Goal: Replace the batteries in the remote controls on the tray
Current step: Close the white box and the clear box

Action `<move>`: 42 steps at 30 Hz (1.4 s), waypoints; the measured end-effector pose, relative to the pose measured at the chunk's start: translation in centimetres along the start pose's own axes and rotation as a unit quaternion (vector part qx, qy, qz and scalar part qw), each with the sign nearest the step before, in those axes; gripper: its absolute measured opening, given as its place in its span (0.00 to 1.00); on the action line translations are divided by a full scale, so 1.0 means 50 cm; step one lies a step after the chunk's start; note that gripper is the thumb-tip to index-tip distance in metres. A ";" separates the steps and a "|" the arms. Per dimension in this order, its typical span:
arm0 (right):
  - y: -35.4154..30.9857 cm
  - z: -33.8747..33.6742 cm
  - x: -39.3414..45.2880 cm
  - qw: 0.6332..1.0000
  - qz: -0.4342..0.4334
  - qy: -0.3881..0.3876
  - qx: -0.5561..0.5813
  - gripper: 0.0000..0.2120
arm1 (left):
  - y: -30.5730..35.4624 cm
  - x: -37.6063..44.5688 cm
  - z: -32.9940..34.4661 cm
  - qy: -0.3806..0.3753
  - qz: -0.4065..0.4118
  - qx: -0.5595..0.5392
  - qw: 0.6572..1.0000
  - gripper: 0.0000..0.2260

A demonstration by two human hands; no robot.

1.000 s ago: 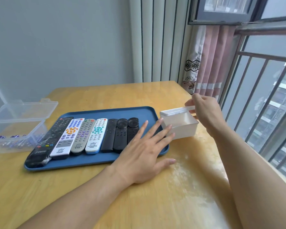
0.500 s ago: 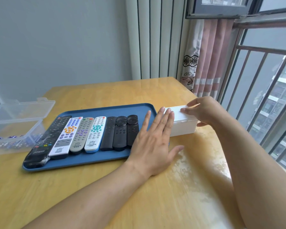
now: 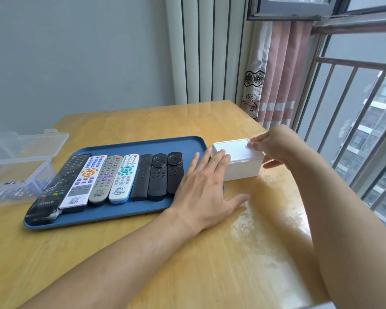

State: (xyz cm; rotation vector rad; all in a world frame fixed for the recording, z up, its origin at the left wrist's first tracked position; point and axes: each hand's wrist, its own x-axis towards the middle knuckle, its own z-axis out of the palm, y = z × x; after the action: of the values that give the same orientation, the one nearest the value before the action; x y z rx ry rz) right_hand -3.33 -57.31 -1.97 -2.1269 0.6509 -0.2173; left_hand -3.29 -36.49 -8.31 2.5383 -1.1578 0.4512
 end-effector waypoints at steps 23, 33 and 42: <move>-0.169 0.124 -0.045 0.962 -0.210 0.107 -0.139 0.24 | -0.231 -0.141 -0.162 0.076 -0.013 -0.006 0.997 0.33; -0.412 0.555 -0.179 0.941 -0.241 -0.232 0.049 0.27 | -0.555 -0.437 -0.283 0.095 -0.256 0.091 0.958 0.36; -0.513 0.687 -0.156 0.919 0.031 -0.261 0.294 0.17 | -0.571 -0.463 -0.267 0.090 -0.252 0.048 0.962 0.36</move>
State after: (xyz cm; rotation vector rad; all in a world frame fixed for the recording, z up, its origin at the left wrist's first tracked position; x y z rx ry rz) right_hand 12.58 -16.75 -1.61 -1.4827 0.2816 0.1752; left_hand 2.17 2.20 -9.98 2.6742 -0.4072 0.5949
